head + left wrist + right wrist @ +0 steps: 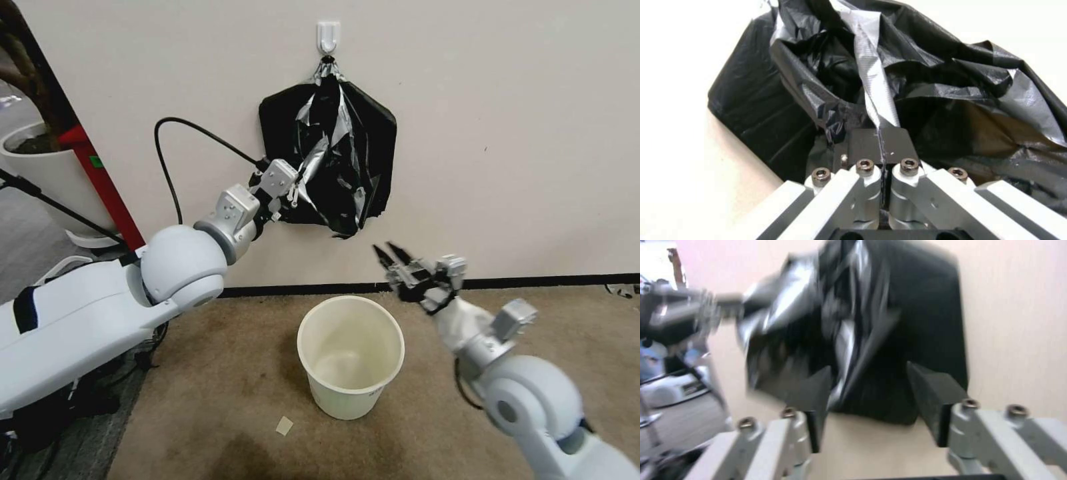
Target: Place a trash bag onto the trash bin.
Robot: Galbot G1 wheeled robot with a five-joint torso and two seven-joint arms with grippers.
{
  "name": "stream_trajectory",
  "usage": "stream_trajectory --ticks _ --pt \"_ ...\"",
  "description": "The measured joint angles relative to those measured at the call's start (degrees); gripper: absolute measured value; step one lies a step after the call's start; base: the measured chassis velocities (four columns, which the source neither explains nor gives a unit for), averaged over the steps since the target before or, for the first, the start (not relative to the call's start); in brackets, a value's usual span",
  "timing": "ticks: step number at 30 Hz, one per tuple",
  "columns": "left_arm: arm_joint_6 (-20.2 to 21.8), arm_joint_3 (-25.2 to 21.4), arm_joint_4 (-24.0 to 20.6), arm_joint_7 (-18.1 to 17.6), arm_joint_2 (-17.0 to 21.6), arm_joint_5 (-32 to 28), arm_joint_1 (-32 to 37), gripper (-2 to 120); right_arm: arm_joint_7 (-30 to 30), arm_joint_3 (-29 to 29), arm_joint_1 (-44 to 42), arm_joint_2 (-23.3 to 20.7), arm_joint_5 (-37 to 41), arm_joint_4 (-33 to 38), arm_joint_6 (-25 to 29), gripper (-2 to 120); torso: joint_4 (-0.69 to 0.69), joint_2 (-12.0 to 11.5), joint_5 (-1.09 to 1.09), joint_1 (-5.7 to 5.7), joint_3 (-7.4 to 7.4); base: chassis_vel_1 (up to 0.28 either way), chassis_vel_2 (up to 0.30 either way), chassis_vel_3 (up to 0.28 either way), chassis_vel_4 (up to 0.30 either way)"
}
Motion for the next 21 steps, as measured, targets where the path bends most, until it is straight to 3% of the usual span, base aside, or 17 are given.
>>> stream_trajectory --ticks 1,4,9,12,21 --pt "0.0 0.0 0.0 0.0 0.0 0.0 0.0 0 0.0 0.0 0.0 0.0 0.0 0.0 0.0 50 0.0 0.0 0.0 0.0 0.0 0.0 0.0 0.0 0.0" --pt "-0.44 0.03 -0.4 0.06 0.01 0.16 0.19 0 0.92 -5.65 8.41 -1.43 -8.82 -3.01 1.68 68 0.03 0.0 0.01 0.0 0.01 0.0 0.0 0.0 0.0" --pt "-0.45 0.51 -0.22 0.08 -0.71 0.16 -0.6 0 1.0 -10.39 14.22 -2.66 -13.0 -4.59 1.59 80 0.02 0.0 0.0 0.0 0.01 0.0 0.0 0.0 0.0" --pt "-0.41 0.86 -0.18 0.04 -0.96 0.17 -0.92 0 1.14 -14.5 19.88 -4.0 -14.56 -6.43 0.61 96 0.01 0.0 -0.01 0.0 0.0 0.0 0.0 0.0 0.0" --pt "-0.34 1.01 -0.38 0.02 -1.01 0.18 -0.83 0 1.79 -20.0 27.57 -4.75 -16.67 -10.62 -0.82 100 0.02 0.0 -0.01 0.0 0.01 0.0 0.0 0.0 0.0"
